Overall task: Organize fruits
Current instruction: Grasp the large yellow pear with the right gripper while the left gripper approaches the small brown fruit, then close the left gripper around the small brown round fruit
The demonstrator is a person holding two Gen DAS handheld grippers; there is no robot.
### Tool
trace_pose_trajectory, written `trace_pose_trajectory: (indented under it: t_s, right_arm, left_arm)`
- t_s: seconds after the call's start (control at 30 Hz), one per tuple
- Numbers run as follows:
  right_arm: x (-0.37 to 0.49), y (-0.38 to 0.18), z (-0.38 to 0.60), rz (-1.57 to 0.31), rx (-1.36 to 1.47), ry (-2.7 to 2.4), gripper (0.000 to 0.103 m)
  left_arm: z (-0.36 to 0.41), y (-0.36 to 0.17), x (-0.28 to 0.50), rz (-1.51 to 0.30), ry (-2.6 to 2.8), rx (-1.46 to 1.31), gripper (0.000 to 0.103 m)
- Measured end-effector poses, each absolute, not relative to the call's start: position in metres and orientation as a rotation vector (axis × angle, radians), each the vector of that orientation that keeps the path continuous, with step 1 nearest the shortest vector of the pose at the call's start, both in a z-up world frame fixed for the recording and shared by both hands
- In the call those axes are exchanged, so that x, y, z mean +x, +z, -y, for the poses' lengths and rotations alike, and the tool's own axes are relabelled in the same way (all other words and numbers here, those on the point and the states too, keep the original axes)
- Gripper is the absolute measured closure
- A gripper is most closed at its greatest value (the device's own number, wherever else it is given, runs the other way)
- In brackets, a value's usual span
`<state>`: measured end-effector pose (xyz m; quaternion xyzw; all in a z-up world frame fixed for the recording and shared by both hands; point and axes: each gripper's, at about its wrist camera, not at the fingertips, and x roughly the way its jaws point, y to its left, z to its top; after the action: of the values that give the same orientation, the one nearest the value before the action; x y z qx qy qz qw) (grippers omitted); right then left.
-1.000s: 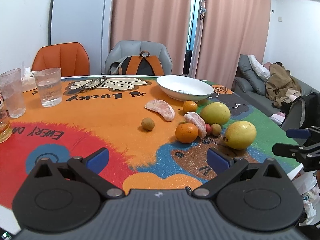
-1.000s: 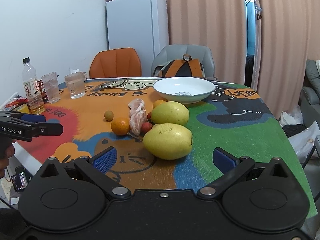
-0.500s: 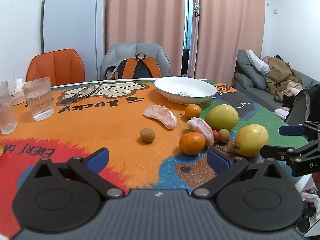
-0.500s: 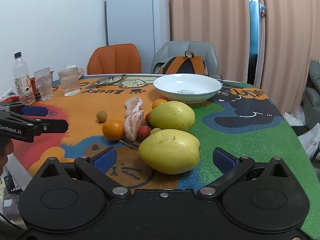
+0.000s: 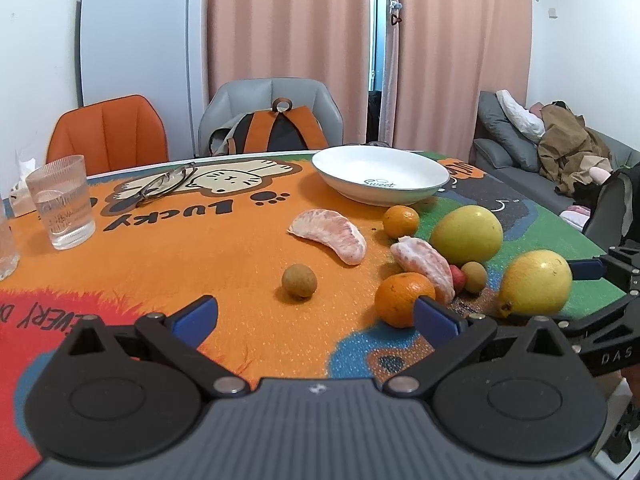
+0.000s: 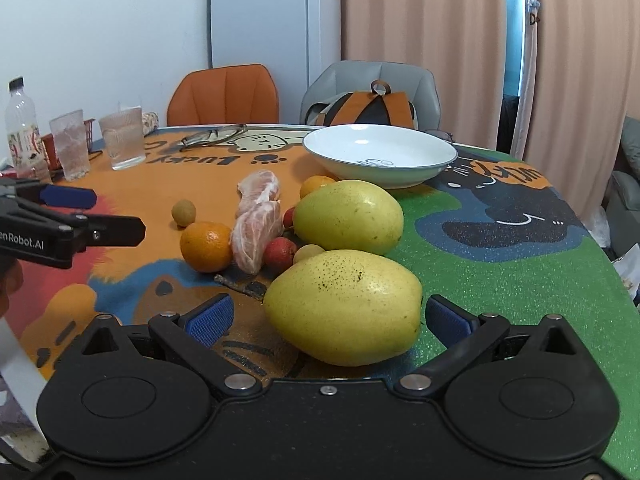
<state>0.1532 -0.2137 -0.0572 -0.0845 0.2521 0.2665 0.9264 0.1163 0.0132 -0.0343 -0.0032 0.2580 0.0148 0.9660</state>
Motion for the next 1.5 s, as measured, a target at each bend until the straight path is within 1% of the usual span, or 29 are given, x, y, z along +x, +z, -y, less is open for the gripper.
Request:
trace_pose_trajectory:
  t_s: [0.37, 0.4, 0.43, 0.5, 0.53, 0.97, 1.13, 1.17, 1.3, 1.4, 1.43, 1.5]
  right_arm:
    - [0.161, -0.061, 0.200, -0.504, -0.233, 0.486, 0.000]
    - [0.162, -0.061, 0.200, -0.505, -0.232, 0.482, 0.003]
    - [0.163, -0.061, 0.200, -0.510, -0.233, 0.480, 0.009]
    - [0.165, -0.062, 0.199, -0.525, -0.234, 0.483, 0.018]
    - [0.165, -0.063, 0.199, -0.525, -0.238, 0.470, 0.019]
    - [0.165, -0.061, 0.202, -0.533, -0.218, 0.474, 0.020]
    - [0.166, -0.061, 0.204, -0.537, -0.208, 0.477, 0.020]
    - [0.166, -0.061, 0.204, -0.537, -0.209, 0.478, 0.020]
    - [0.166, -0.061, 0.203, -0.537, -0.210, 0.480, 0.020]
    - [0.166, -0.061, 0.204, -0.537, -0.209, 0.484, 0.020]
    - [0.166, -0.061, 0.204, -0.538, -0.207, 0.484, 0.020]
    - [0.165, -0.060, 0.204, -0.538, -0.208, 0.486, 0.020]
  left_arm:
    - [-0.023, -0.039, 0.137, -0.522, 0.037, 0.000, 0.000]
    - [-0.024, -0.039, 0.139, -0.522, 0.035, 0.000, 0.000]
    - [-0.024, -0.039, 0.141, -0.522, 0.035, 0.005, 0.000]
    - [-0.023, -0.039, 0.144, -0.520, 0.034, 0.012, 0.000]
    - [-0.022, -0.039, 0.146, -0.520, 0.030, 0.014, 0.000]
    - [-0.027, -0.048, 0.166, -0.515, 0.047, -0.002, 0.000]
    - [-0.035, -0.049, 0.170, -0.526, 0.032, -0.048, 0.002]
    - [-0.036, -0.049, 0.170, -0.526, 0.031, -0.050, 0.004]
    - [-0.039, -0.050, 0.175, -0.540, 0.024, -0.071, 0.028]
    - [-0.039, -0.053, 0.179, -0.570, 0.010, -0.085, 0.037]
    - [-0.039, -0.054, 0.180, -0.574, 0.013, -0.079, 0.038]
    - [-0.038, -0.055, 0.181, -0.578, 0.017, -0.076, 0.046]
